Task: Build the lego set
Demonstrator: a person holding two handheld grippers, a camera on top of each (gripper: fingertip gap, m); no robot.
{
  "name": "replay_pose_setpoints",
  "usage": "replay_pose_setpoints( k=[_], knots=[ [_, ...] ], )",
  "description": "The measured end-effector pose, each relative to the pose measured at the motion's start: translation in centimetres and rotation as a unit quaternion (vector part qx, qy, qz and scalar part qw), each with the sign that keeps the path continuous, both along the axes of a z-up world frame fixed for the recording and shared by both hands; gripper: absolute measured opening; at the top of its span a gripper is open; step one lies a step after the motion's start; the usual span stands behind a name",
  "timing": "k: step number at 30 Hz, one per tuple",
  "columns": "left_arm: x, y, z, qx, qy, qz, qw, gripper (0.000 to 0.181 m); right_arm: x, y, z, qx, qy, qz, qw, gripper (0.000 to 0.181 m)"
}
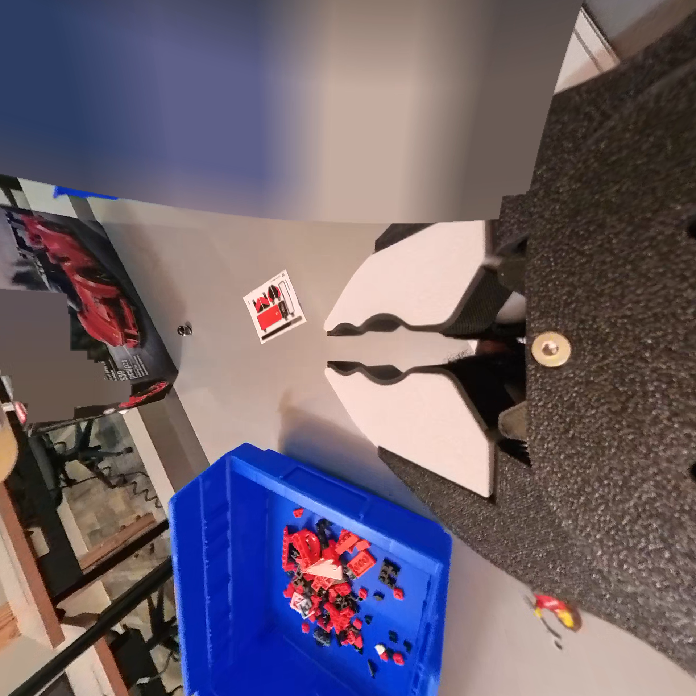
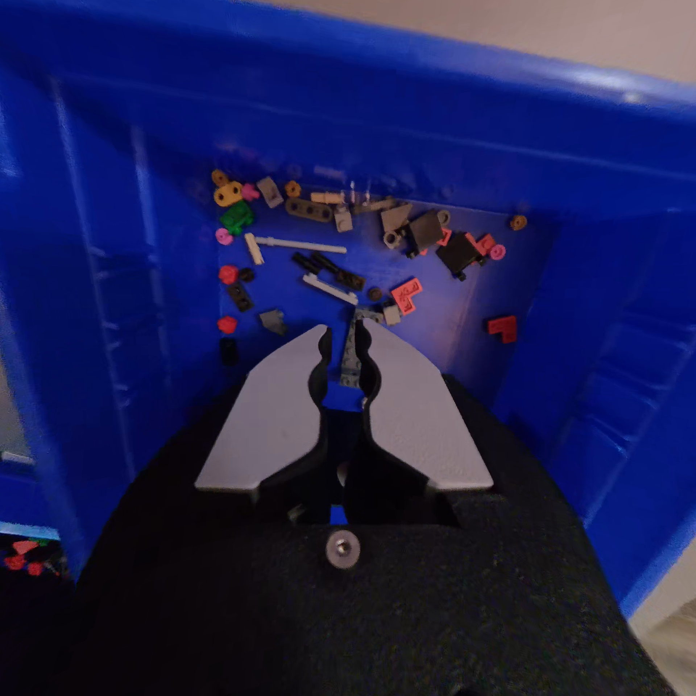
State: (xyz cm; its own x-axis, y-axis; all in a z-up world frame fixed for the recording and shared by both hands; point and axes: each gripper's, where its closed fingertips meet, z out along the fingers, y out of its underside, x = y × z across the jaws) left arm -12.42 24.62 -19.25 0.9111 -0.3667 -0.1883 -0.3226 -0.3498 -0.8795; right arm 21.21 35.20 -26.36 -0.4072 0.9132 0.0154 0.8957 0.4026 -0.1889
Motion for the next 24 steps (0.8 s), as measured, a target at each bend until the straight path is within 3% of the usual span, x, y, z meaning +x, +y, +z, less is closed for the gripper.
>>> replay_pose_setpoints(
  k=[1, 5, 10, 24],
  knots=[
    [-0.1, 0.1, -0.1, -0.007, -0.005, 0.006, 1.000, 0.013, -0.3, -0.5, 0.1, -0.009, 0.011, 0.003, 1.000, 0.013],
    [0.4, 0.3, 0.5, -0.001, -0.032, 0.007, 0.999, 0.013, -1.3, -2.0, 0.1, -0.041, 0.044, 0.015, 0.998, 0.018],
    [0.8, 0.3, 0.3, -0.002, -0.016, 0.012, 1.000, 0.013, -3.5, -6.0, 0.9, -0.127, 0.117, 0.091, 0.981, 0.016],
    [0.7, 0.0, -0.1, -0.004, -0.002, 0.011, 1.000, 0.013, -3.8, -5.5, -2.5, -0.058, 0.054, 0.158, 0.984, 0.013]
  ],
)
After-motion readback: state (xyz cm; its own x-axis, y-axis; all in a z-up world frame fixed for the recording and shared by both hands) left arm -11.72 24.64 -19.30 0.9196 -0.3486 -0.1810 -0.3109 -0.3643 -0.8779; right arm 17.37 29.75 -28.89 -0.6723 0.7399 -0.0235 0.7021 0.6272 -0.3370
